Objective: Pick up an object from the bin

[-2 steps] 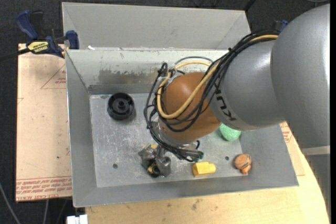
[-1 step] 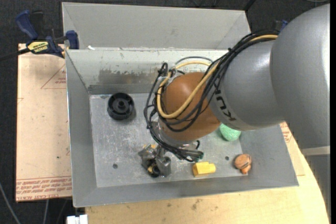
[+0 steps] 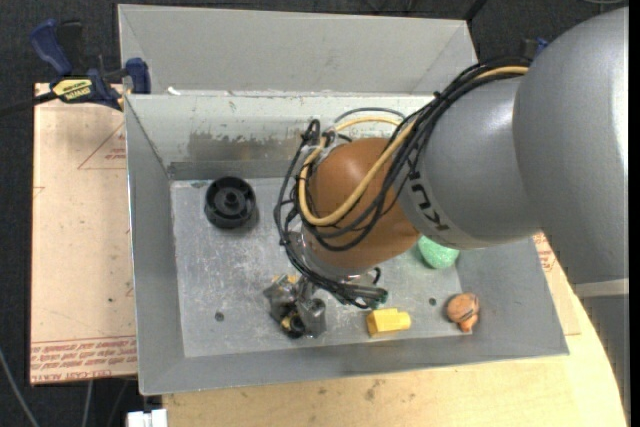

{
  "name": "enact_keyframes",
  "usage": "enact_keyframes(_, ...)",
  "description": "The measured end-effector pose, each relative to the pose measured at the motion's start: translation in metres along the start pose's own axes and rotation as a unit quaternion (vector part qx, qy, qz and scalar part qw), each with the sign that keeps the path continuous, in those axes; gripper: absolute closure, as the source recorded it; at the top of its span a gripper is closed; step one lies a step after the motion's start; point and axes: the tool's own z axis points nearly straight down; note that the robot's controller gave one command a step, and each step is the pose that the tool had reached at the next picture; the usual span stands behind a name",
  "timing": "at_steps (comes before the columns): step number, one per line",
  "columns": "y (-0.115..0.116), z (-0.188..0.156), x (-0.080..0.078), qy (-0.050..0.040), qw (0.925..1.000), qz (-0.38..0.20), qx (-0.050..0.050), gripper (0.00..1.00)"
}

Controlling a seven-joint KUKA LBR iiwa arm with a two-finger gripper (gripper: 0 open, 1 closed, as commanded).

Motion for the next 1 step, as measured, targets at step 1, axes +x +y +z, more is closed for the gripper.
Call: enact_keyframes(1,0.0000,0.0000,0.0000,-0.0001,1.0000,0.000,0.000,1.00)
